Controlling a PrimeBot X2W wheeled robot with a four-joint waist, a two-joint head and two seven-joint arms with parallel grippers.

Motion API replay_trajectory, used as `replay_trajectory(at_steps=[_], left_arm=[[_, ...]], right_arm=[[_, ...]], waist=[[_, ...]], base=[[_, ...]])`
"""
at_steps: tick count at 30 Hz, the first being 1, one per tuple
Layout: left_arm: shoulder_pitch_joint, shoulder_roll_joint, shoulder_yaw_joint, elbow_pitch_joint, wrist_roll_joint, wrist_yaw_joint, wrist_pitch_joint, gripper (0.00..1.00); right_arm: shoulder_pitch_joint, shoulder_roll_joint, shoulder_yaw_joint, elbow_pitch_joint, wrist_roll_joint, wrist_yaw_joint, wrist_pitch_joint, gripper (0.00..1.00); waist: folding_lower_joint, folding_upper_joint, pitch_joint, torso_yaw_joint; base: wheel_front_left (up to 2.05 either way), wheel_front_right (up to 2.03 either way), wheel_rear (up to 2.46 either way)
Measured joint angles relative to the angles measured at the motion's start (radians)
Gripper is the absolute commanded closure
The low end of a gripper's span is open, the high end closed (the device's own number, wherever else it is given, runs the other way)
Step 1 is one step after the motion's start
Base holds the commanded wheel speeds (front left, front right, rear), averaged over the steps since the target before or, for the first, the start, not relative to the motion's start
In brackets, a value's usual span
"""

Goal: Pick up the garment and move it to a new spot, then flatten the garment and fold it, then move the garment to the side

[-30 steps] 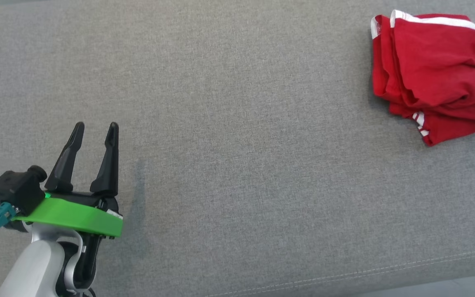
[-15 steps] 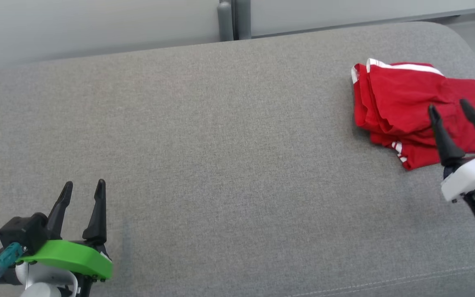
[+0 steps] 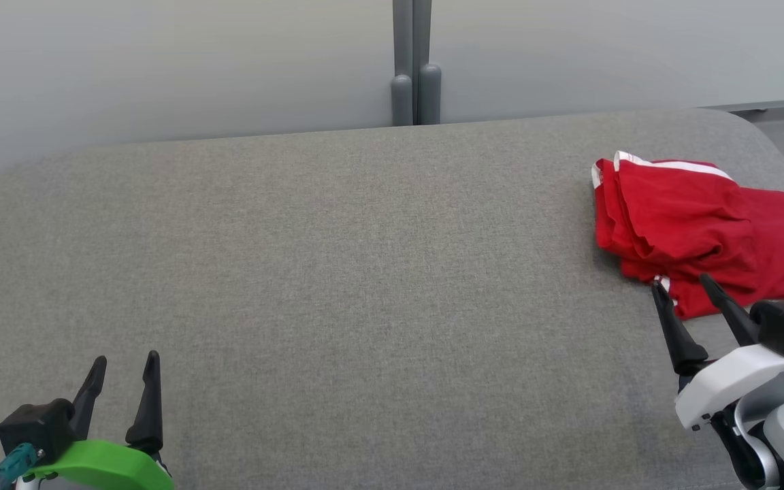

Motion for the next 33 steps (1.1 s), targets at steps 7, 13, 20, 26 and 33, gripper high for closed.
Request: replay_trajectory(at_steps=[7, 13, 20, 26, 33], left_arm=[[0.007, -0.007, -0.01, 0.005, 0.004, 0.0, -0.001, 0.0], [0.01, -0.018, -0.019, 0.026, 0.009, 0.0, 0.001, 1.0], [0.047, -0.082, -0.052, 0.089, 0.009, -0.001, 0.003, 1.0], [0.047, -0.094, -0.031, 0.09, -0.048, -0.007, 0.019, 1.0], [0.047, -0.106, -0.004, 0.089, -0.112, -0.02, 0.043, 1.0]], right_arm=[[0.039, 0.034, -0.037, 0.006, -0.022, -0.008, -0.003, 0.0], [0.076, 0.064, -0.053, 0.029, -0.036, -0.007, -0.002, 1.0], [0.143, 0.149, -0.018, 0.084, -0.033, -0.007, 0.002, 1.0], [0.145, 0.158, -0.044, 0.081, 0.022, 0.004, 0.016, 1.0], [0.144, 0.184, -0.081, 0.074, 0.095, 0.019, 0.037, 1.0]], waist=[[0.0, 0.0, -0.024, 0.03], [0.0, 0.0, -0.036, 0.046], [0.0, 0.0, -0.036, 0.046], [0.0, 0.0, -0.035, 0.04], [0.0, 0.0, -0.032, 0.026]], base=[[0.0, 0.0, 0.0], [0.0, 0.0, 0.0], [0.0, 0.0, 0.0], [0.0, 0.0, 0.0], [0.0, 0.0, 0.0]])
